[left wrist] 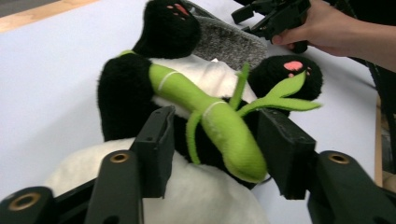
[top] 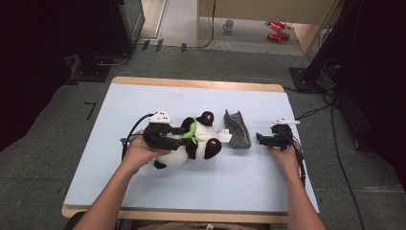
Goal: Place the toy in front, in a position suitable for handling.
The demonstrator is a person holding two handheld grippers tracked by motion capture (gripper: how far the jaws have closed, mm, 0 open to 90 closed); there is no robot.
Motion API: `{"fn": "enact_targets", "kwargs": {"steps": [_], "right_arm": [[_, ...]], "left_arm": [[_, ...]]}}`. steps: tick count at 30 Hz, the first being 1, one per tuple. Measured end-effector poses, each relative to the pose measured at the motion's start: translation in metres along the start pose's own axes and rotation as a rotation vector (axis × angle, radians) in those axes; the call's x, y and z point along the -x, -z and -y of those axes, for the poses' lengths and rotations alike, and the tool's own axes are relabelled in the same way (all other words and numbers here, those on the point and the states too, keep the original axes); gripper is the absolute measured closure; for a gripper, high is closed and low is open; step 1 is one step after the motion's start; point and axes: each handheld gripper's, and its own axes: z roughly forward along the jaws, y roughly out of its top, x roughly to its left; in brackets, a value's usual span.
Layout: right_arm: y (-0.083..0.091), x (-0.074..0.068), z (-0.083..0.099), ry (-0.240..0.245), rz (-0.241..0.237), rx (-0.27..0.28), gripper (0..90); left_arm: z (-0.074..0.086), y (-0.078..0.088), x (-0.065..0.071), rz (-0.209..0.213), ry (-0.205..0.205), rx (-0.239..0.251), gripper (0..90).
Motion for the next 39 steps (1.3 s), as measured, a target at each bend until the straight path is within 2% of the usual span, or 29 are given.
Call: {"fn": "enact_targets", "kwargs": {"steps": [3,8,11,13,15,18,20,25,28,32,39], "right_arm": [[0.002,-0.005,-0.006,0.014,0.006,-0.032,24.3],[0.006,-0.011,-0.01,0.044,0.018,-0.005,27.1],[0.009,-0.012,-0.017,0.009,-0.022,-0.03,26.4],[0.013,-0.014,-0.023,-0.007,-0.06,-0.008,26.6],[0.017,-0.018,-0.027,-0.011,-0.082,0.02,27.0],[0.021,-0.025,-0.034,-0.007,-0.113,0.026,26.7],[0.024,-0.032,-0.041,-0.007,-0.139,0.046,26.5],[0.028,-0.042,-0.05,0.008,-0.17,0.07,25.7],[0.026,-0.048,-0.053,0.011,-0.198,0.068,25.0],[0.025,-0.056,-0.058,0.033,-0.212,0.077,24.3],[0.008,-0.067,-0.059,0.034,-0.248,0.03,22.3]], "left_arm": [[0.0,0.004,-0.002,-0.003,0.02,0.01,42.4],[0.0,0.012,-0.005,-0.02,0.045,0.022,39.8],[0.002,0.016,-0.006,-0.03,0.054,0.026,38.9],[0.003,0.019,-0.007,-0.03,0.061,0.031,38.4],[0.004,0.023,-0.008,-0.034,0.068,0.037,37.7],[0.006,0.029,-0.009,-0.042,0.079,0.049,37.0],[0.009,0.039,-0.011,-0.06,0.091,0.072,37.1],[0.015,0.05,-0.015,-0.083,0.116,0.097,36.9],[0.02,0.055,-0.017,-0.1,0.137,0.106,36.6],[0.028,0.06,-0.019,-0.122,0.148,0.109,36.2],[0.043,0.065,-0.019,-0.158,0.175,0.114,35.4]]}}
